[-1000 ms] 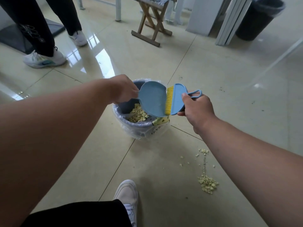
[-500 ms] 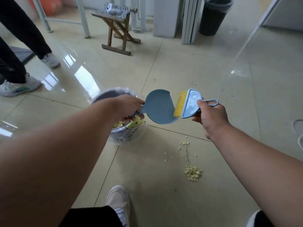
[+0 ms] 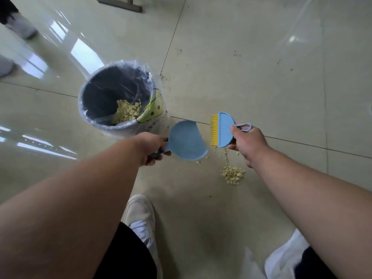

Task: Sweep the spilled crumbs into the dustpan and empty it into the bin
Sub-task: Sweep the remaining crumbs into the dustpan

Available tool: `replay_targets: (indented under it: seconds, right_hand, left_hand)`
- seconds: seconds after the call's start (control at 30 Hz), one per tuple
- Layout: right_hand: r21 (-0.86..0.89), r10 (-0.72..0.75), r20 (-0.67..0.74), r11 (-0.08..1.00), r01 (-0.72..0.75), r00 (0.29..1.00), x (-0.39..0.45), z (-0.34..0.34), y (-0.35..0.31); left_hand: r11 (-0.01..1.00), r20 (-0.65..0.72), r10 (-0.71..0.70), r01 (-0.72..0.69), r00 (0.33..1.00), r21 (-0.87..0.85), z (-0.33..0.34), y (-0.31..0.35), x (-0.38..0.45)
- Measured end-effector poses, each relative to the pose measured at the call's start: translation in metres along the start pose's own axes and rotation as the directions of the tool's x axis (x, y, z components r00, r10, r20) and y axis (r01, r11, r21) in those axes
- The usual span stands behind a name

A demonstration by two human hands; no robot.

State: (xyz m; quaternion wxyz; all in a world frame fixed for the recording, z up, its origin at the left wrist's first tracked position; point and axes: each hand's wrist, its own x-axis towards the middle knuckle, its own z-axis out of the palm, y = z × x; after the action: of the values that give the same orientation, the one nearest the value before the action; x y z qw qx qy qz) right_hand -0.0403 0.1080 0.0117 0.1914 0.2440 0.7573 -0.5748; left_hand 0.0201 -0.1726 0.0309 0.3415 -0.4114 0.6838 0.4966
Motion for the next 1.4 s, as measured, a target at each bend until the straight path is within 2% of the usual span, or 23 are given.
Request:
replay_targets:
  seconds: [0.2,0.37,0.6,0.73,1.03,1.17,1.4]
  right_hand:
    - [-0.089,0.076,0.041,0.993,-0.072,0.996,0.019,0.026,0.04]
    - [-0.141,0.142,0.091,0.982,-0.129,0.986,0.026,0.057,0.065]
    - [-0.199,0.2,0.174,0.966,-0.164,0.964,0.026,0.092,0.09]
    - [-0.184,0.212,0.184,0.967,-0.178,0.96,0.027,0.1,0.095]
    - [-0.19,0.245,0.359,0.964,-0.186,0.901,0.005,0.125,0.111]
    - [-0.221,0.227,0.325,0.962,-0.16,0.918,0.007,0.122,0.115]
    - [-0.237,0.189,0.161,0.96,-0.148,0.969,0.036,0.079,0.106]
  left_hand:
    - [0.992,-0.038,-0.083,0.086,0.996,0.091,-0.015,-0.029,0.029]
    - [0.986,-0.071,-0.113,0.121,0.991,0.117,-0.024,-0.033,0.038]
    - [0.958,-0.109,-0.226,0.241,0.968,0.153,-0.033,-0.045,0.053]
    - [0.952,-0.123,-0.246,0.263,0.962,0.159,-0.039,-0.049,0.055]
    - [0.927,-0.153,-0.301,0.326,0.941,0.186,-0.055,-0.058,0.051]
    - [0.928,-0.131,-0.294,0.316,0.947,0.199,-0.053,-0.058,0.053]
    - [0.96,-0.079,-0.222,0.232,0.972,0.155,-0.036,-0.044,0.059]
